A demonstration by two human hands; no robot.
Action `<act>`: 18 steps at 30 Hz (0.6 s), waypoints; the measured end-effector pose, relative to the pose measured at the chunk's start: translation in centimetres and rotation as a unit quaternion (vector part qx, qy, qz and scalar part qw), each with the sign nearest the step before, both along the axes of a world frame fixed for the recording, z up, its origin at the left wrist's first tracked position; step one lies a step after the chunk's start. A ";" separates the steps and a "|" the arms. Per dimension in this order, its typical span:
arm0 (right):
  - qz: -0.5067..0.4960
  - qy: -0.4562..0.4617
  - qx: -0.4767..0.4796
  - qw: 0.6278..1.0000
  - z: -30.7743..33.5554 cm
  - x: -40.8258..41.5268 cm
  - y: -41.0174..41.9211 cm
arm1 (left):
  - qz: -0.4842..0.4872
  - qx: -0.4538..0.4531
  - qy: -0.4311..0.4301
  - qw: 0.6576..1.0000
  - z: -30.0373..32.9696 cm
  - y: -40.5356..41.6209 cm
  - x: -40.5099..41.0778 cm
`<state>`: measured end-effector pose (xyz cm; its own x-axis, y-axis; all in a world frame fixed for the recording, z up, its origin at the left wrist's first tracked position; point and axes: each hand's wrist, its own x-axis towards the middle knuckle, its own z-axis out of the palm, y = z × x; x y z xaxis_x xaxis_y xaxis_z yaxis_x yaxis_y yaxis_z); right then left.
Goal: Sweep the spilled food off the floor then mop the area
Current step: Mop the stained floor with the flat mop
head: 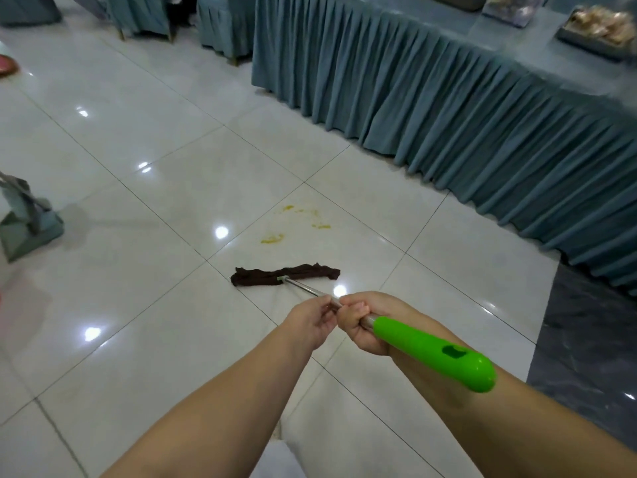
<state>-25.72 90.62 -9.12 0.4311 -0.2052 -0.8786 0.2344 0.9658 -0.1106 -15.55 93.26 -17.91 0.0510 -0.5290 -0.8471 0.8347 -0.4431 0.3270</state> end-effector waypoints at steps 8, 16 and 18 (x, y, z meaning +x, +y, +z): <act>-0.034 -0.002 0.011 0.999 -1.2 7.1 -6.1 | -0.036 -0.004 -0.013 0.999 -1.1 -6.8 7.4; -0.030 -0.017 0.028 0.999 -2.0 10.4 -12.1 | -0.025 0.005 -0.032 0.999 -2.1 -12.8 10.8; -0.016 -0.017 0.033 0.999 -2.2 11.1 -13.5 | -0.027 0.011 -0.042 0.999 -2.3 -14.3 11.4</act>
<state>-14.61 77.12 -11.30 0.4553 -0.1620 -0.8755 0.2683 0.9626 -0.0385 -4.16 78.97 -20.25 0.0949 -0.5139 -0.8526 0.7790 -0.4949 0.3850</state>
